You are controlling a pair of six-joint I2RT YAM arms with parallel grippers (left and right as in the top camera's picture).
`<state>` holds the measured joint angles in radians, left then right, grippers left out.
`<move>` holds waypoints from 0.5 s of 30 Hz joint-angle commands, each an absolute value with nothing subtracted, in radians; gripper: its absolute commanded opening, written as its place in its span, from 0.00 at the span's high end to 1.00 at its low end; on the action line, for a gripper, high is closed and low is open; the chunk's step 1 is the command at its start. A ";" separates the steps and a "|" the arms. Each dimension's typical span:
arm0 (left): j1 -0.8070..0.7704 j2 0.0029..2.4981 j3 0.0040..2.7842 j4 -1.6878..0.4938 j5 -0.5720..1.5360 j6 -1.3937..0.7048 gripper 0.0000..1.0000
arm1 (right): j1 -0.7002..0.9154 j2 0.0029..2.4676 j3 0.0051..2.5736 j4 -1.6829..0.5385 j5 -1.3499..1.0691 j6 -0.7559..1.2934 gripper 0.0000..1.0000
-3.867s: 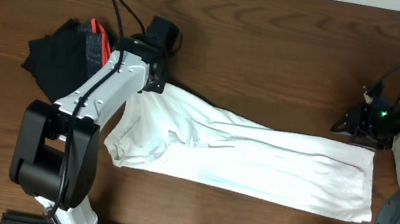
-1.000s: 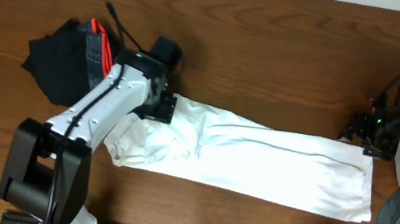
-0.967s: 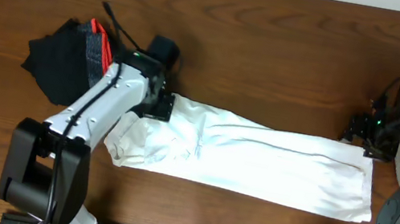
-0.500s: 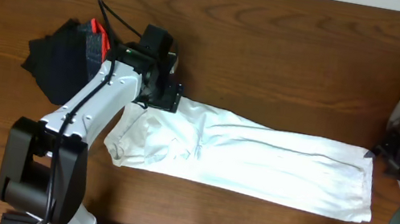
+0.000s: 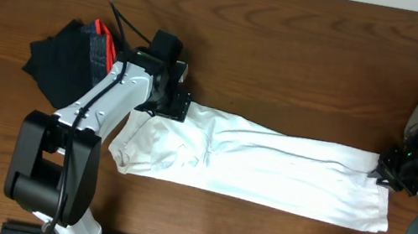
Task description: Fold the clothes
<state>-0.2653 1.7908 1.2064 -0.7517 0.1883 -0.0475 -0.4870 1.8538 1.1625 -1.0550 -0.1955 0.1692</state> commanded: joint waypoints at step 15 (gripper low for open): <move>-0.196 1.801 1.196 -0.774 0.191 -0.034 0.22 | -0.475 1.837 1.157 -1.084 -0.121 0.207 0.99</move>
